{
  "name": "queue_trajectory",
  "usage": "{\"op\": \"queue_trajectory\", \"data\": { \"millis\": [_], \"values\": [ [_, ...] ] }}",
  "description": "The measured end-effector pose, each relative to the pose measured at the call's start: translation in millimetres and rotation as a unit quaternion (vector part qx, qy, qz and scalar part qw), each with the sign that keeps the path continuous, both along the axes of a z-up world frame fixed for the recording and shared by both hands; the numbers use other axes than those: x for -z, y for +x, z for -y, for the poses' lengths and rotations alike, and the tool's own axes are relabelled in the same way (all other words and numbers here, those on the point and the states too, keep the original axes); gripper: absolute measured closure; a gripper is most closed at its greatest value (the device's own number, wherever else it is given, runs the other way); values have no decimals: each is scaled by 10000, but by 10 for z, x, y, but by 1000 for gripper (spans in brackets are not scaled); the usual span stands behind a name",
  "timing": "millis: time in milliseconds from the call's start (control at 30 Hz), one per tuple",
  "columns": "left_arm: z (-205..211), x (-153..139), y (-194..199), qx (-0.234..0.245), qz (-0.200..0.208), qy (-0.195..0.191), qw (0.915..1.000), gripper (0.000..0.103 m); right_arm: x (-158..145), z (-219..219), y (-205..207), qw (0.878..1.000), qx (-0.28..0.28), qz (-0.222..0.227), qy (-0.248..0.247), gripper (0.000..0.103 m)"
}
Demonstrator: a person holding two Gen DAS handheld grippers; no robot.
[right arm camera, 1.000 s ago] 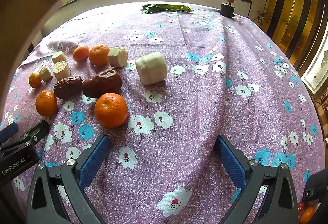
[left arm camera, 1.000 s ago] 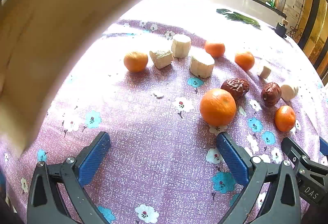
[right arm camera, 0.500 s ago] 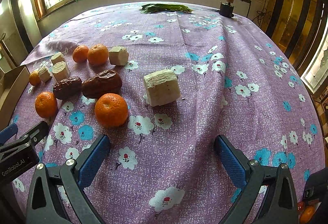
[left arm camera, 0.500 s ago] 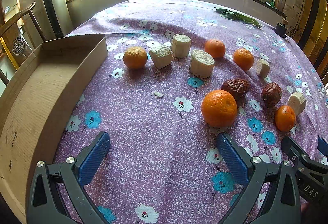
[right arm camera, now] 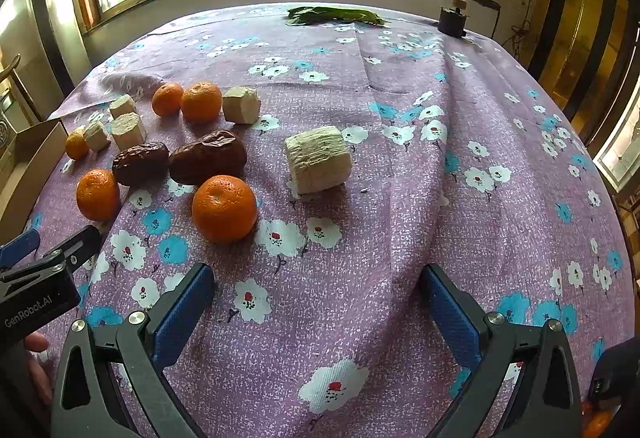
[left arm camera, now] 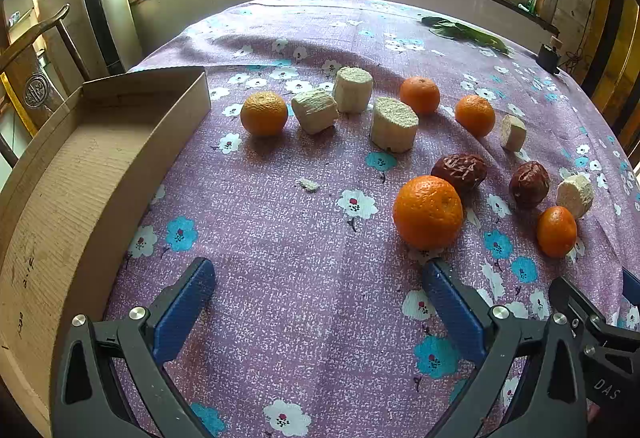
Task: Organize fruits
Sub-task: 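Move both grippers toward the mandarins in front of the tray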
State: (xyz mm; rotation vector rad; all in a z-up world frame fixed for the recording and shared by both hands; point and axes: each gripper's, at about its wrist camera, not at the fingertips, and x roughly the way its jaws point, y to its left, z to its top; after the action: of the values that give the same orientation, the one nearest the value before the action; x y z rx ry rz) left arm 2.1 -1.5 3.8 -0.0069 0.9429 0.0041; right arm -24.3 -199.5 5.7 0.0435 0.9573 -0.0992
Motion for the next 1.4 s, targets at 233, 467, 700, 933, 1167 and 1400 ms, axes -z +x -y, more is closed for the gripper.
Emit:
{"op": "queue_trajectory", "data": {
  "millis": [233,467,700,933,1167,1400],
  "values": [
    [-16,-18,3,116,-166,-24,9998,0,-57,-7,-106,9999,-142,-56,-54,0],
    [52,-233,-193,483,231,115,9985,0,-324,-73,-297,9984,-399,392,-30,0],
    [79,-536,-372,617,728,119,9954,0,-604,-99,-452,9951,-515,833,153,0],
    [76,-588,-412,698,799,42,9943,0,-711,-100,-537,9915,-647,1078,339,0],
    [32,-591,-396,695,765,-83,9946,0,-712,-116,-540,9905,-771,1106,289,9],
    [15,-578,-375,769,785,-123,9939,0,-601,-137,-478,9904,-927,935,415,30]
  ]
}}
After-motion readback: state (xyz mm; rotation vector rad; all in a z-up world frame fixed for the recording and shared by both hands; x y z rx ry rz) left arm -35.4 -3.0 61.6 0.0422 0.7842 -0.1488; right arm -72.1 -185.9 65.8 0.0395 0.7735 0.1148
